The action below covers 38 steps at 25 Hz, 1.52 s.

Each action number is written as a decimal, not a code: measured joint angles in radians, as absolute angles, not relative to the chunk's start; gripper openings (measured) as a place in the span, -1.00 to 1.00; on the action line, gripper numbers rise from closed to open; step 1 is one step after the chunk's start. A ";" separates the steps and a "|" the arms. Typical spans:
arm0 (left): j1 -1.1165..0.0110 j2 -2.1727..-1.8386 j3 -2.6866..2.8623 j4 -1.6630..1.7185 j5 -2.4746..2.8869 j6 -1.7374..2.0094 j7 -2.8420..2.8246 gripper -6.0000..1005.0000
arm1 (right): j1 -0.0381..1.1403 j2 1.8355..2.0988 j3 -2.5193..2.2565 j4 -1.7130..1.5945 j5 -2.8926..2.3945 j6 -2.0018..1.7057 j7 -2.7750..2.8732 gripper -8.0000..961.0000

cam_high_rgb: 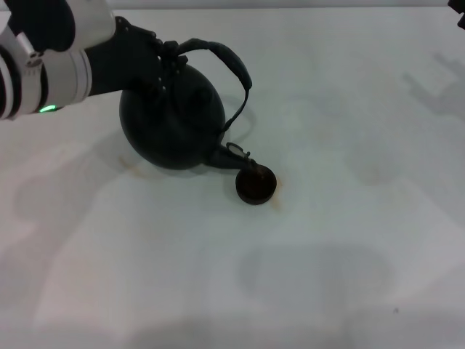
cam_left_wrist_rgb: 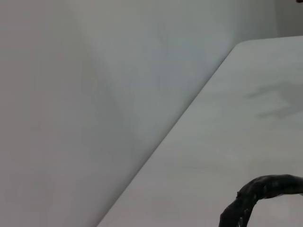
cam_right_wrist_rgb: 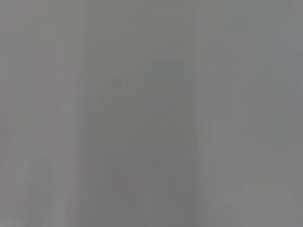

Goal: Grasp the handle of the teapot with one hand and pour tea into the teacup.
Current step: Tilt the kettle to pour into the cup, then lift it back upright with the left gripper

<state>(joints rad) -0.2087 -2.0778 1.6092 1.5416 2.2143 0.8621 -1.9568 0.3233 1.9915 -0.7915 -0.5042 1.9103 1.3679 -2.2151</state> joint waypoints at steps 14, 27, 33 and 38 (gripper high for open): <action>-0.181 -2.077 1.631 1.573 2.263 0.868 -2.019 -0.68 | 0.328 1.987 -0.790 -0.505 1.910 1.354 -2.215 0.75; -0.191 -2.075 1.635 1.586 2.319 0.890 -2.060 -0.68 | 0.329 1.987 -0.790 -0.505 1.908 1.347 -2.215 0.75; -0.194 -2.075 1.635 1.588 2.333 0.901 -2.061 -0.69 | 0.328 1.993 -0.790 -0.505 1.905 1.347 -2.216 0.75; -0.196 -2.075 1.635 1.593 2.341 0.903 -2.061 -0.69 | 0.325 1.996 -0.790 -0.505 1.905 1.347 -2.216 0.75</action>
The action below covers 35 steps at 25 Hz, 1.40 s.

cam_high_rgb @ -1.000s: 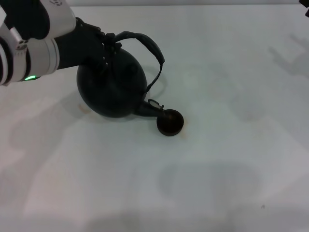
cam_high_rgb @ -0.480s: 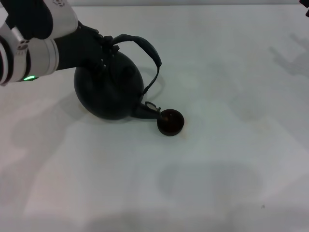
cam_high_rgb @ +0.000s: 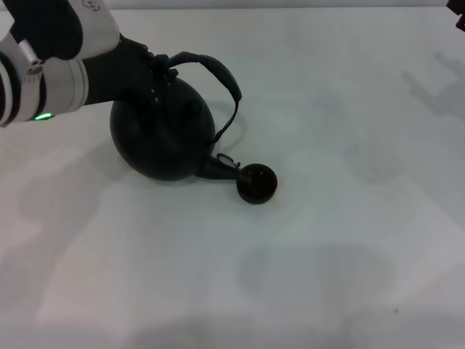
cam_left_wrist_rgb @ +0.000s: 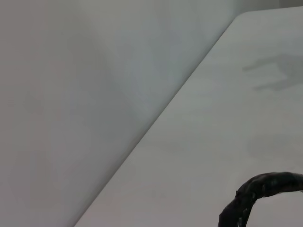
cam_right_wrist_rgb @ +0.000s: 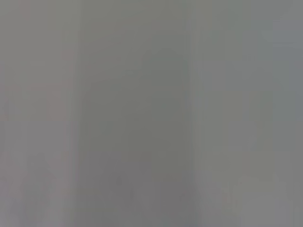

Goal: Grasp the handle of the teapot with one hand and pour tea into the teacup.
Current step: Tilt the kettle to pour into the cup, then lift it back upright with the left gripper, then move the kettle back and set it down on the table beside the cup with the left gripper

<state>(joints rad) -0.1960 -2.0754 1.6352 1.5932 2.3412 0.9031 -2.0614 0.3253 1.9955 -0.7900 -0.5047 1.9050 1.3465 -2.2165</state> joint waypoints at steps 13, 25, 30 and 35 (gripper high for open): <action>-0.165 -2.077 1.622 1.586 2.249 0.866 -2.052 -0.69 | 0.327 1.996 -0.790 -0.492 1.903 1.347 -2.216 0.75; -0.045 -2.074 1.551 1.515 1.884 0.781 -1.845 -0.69 | 0.330 1.997 -0.792 -0.492 1.902 1.344 -2.208 0.75; -0.022 -2.073 1.515 1.411 1.654 0.793 -1.645 -0.69 | 0.330 1.996 -0.792 -0.498 1.902 1.343 -2.200 0.75; -0.015 -2.074 1.465 1.270 1.442 0.854 -1.446 -0.69 | 0.329 1.992 -0.799 -0.501 1.902 1.347 -2.183 0.75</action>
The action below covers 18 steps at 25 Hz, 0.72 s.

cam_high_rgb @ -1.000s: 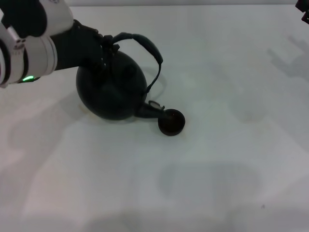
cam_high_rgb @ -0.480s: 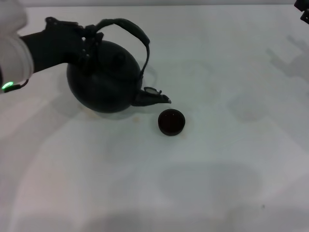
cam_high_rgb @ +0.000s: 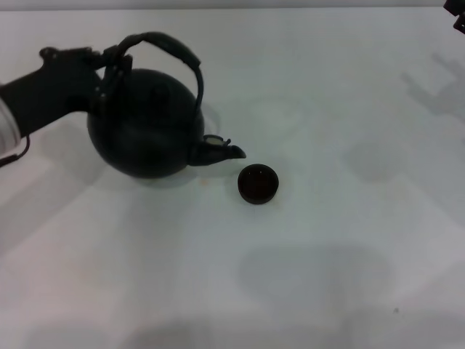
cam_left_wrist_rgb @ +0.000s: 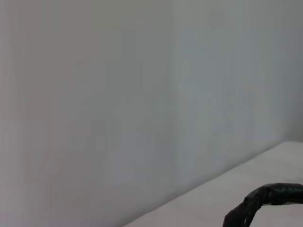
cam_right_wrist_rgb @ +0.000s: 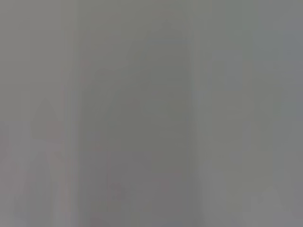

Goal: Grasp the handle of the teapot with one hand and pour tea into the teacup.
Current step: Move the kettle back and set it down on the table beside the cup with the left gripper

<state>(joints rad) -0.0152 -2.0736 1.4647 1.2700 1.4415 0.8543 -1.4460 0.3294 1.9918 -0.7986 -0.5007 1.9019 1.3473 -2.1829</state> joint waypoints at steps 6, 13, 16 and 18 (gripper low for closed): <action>-0.037 -2.074 1.385 1.064 1.260 0.963 -1.244 -0.69 | 0.326 1.992 -0.802 -0.502 1.901 1.360 -2.180 0.75; -0.100 -2.073 1.292 0.820 1.143 1.114 -1.063 -0.69 | 0.319 1.993 -0.802 -0.503 1.893 1.362 -2.169 0.75; -0.125 -2.074 1.265 0.738 1.124 1.160 -1.014 -0.69 | 0.319 1.994 -0.802 -0.503 1.893 1.362 -2.169 0.75; -0.142 -2.073 1.260 0.693 1.117 1.168 -1.000 -0.69 | 0.319 1.994 -0.802 -0.503 1.893 1.362 -2.169 0.75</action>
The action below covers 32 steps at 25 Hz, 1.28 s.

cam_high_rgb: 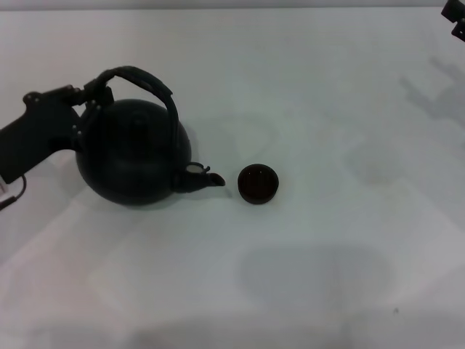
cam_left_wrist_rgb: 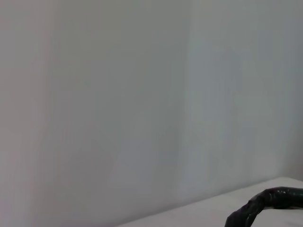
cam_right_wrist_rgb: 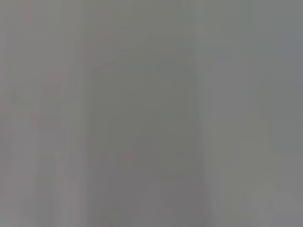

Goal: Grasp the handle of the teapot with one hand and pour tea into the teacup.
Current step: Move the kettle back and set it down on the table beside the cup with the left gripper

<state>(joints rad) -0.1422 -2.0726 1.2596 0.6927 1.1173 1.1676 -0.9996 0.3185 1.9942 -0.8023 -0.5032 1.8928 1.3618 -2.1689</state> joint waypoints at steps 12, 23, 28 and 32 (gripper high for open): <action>-0.150 -2.075 1.257 0.548 1.010 1.182 -0.868 -0.70 | 0.321 1.996 -0.804 -0.503 1.888 1.357 -2.167 0.75; -0.147 -2.076 1.256 0.509 0.951 1.201 -0.806 -0.70 | 0.318 1.992 -0.804 -0.502 1.888 1.357 -2.166 0.75; -0.150 -2.075 1.256 0.504 0.950 1.203 -0.805 -0.64 | 0.318 1.990 -0.804 -0.502 1.887 1.355 -2.166 0.76; -0.155 -2.075 1.257 0.492 0.950 1.203 -0.805 -0.60 | 0.320 1.989 -0.804 -0.502 1.887 1.355 -2.166 0.76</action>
<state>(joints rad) -0.1547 -2.0754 1.2568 0.4923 0.9495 1.2030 -0.8047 0.3196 1.9890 -0.8038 -0.5016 1.8867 1.3553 -2.1658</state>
